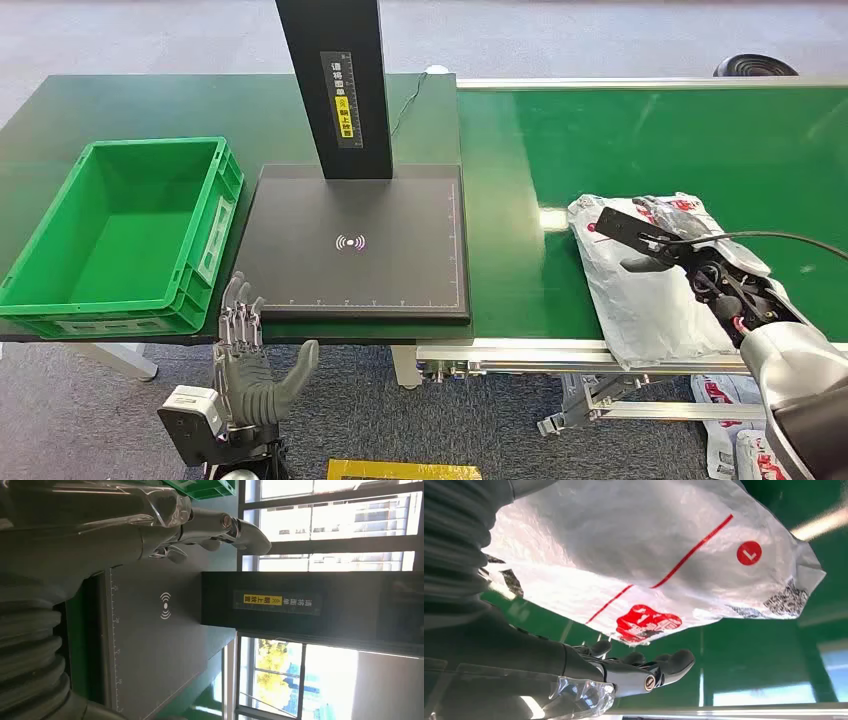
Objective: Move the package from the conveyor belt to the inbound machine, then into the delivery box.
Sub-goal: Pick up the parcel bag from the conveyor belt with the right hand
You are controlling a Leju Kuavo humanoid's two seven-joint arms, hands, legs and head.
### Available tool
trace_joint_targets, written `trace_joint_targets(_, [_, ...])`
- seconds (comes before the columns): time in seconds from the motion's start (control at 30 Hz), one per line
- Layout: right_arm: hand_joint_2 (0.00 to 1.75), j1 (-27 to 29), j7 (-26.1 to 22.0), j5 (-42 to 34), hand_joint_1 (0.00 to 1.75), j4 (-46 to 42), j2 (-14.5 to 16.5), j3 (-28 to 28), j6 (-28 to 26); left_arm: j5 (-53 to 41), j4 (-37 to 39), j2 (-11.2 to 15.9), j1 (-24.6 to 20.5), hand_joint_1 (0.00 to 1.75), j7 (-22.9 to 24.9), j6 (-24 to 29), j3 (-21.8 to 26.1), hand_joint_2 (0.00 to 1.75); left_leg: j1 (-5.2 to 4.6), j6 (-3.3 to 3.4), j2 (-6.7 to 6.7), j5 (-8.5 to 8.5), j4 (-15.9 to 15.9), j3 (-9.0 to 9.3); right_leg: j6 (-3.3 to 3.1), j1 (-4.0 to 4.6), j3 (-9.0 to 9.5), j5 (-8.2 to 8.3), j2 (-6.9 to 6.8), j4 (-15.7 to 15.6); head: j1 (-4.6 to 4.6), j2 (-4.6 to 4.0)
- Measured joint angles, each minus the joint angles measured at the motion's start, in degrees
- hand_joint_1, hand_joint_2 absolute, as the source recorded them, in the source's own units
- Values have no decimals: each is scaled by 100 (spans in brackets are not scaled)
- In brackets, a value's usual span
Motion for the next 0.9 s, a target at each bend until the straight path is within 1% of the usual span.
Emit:
trace_joint_targets(0.2, [175,126,-3,7,0,-27,103,-48,-3,0,2,0,-27,0,0,0,0,175,0,0,1,1,-1,1,0,0,0,0,0,0,1,0])
trace_joint_targets(0.47, [175,138,-3,26,0,-32,239,-108,0,0,2,0,-41,0,0,2,0,175,0,0,1,2,0,0,0,0,-1,0,0,0,1,0])
trace_joint_targets(0.67, [175,279,22,10,0,-30,461,-131,-66,0,3,-4,-60,0,0,16,-3,175,1,0,1,2,-1,2,0,1,-1,0,0,0,0,0])
trace_joint_targets(0.9, [175,541,-55,9,0,-24,704,-195,-102,14,4,-3,-86,0,0,111,-4,175,0,0,0,2,-1,2,0,1,-1,0,0,0,1,0])
